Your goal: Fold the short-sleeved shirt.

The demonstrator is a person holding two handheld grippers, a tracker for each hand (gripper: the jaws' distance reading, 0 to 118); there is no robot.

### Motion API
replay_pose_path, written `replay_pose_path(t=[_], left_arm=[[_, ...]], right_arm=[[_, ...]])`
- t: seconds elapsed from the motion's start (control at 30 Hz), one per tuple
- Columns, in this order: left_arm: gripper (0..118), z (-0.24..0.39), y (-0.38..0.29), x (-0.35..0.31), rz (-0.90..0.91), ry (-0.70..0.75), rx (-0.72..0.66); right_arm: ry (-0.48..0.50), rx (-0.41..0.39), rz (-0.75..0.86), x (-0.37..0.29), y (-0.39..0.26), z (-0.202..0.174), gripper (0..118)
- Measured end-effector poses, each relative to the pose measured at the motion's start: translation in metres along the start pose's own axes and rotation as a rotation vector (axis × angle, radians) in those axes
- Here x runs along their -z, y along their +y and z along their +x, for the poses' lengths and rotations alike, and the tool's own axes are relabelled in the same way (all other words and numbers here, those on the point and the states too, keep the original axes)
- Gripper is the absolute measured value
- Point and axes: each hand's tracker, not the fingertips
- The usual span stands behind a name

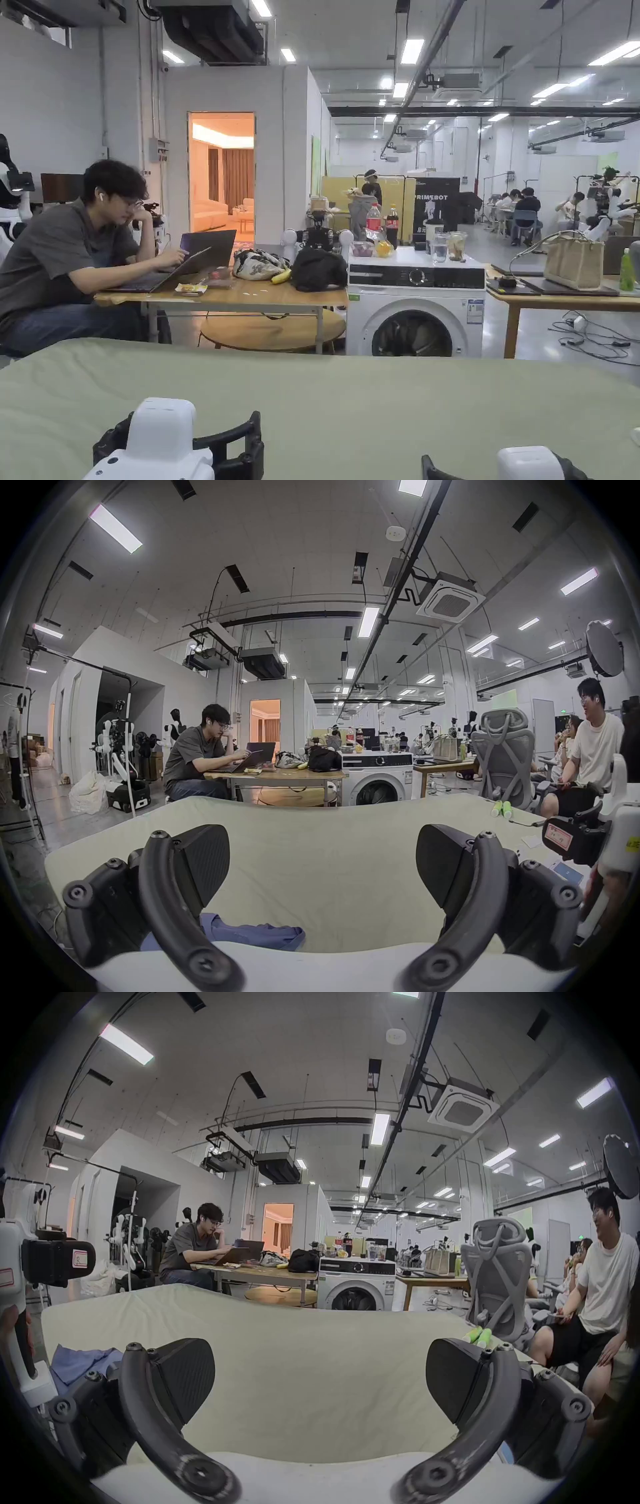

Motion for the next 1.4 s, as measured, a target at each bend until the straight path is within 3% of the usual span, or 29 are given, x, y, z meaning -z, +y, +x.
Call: replay_pose_path(t=[0.37, 1.4], left_arm=[[109, 0.004, -0.007, 0.001, -0.007, -0.016, 0.03], [109, 0.005, 0.009, -0.008, 0.035, -0.082, 0.005]], right_arm=[[-0.007, -0.031, 0.021, -0.004, 0.002, -0.002, 118], [0.012, -0.007, 0.041, -0.01, 0.012, 0.002, 118]])
